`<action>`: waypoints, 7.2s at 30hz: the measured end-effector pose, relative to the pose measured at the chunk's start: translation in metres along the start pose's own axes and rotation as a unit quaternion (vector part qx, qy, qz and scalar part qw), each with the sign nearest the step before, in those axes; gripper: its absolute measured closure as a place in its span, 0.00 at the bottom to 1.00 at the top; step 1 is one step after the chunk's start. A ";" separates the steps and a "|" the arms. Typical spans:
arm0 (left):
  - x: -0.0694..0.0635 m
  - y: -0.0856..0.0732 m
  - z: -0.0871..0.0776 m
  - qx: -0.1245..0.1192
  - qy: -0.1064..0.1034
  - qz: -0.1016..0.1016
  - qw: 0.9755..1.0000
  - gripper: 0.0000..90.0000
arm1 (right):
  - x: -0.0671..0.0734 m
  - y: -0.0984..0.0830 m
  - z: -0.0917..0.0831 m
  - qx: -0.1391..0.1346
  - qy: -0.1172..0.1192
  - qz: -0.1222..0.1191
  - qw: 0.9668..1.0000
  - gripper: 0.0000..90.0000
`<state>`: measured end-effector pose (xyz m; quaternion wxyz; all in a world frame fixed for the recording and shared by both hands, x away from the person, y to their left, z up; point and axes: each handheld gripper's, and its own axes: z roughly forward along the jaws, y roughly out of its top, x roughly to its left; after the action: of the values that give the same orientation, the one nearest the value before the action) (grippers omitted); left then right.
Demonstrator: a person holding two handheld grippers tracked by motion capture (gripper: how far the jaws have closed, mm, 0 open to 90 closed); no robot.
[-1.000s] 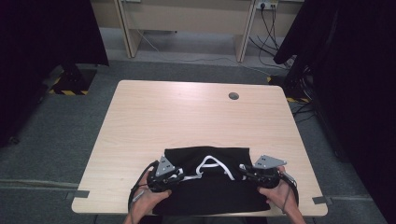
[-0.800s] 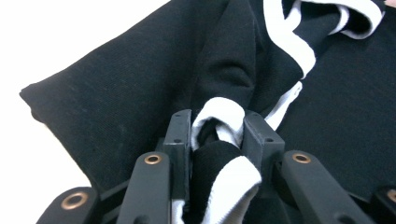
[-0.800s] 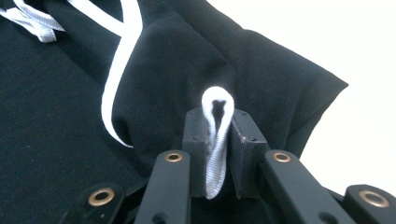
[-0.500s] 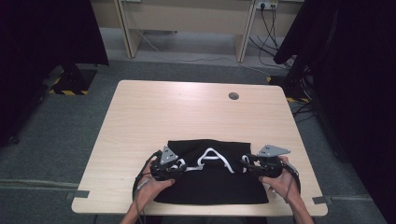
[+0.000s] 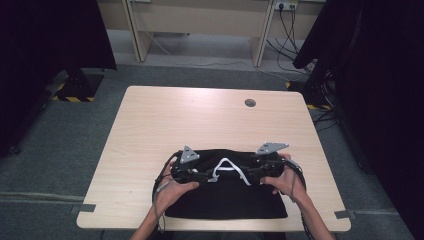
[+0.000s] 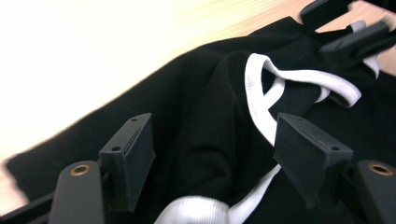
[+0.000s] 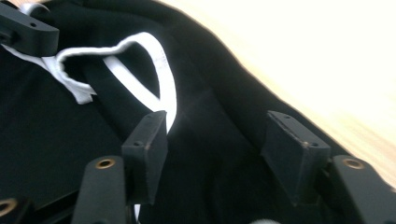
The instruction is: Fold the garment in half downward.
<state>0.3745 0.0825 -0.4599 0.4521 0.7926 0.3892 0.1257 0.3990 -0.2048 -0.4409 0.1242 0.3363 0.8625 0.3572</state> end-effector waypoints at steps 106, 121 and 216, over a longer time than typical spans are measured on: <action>0.002 -0.040 -0.017 0.035 0.068 0.024 0.997 0.46 | 0.023 -0.072 -0.078 -0.056 -0.066 -0.026 0.996 0.92; 0.006 -0.041 -0.019 0.028 0.044 0.007 0.999 0.38 | 0.024 -0.108 -0.063 -0.012 -0.075 0.012 0.997 0.76; -0.011 -0.039 -0.037 0.009 0.037 0.022 0.999 0.16 | 0.006 -0.063 -0.027 -0.032 -0.049 0.017 0.998 0.35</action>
<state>0.3273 0.1082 -0.4695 0.4275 0.7998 0.3890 0.1617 0.3513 -0.2481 -0.4657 0.1710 0.3643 0.8374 0.3699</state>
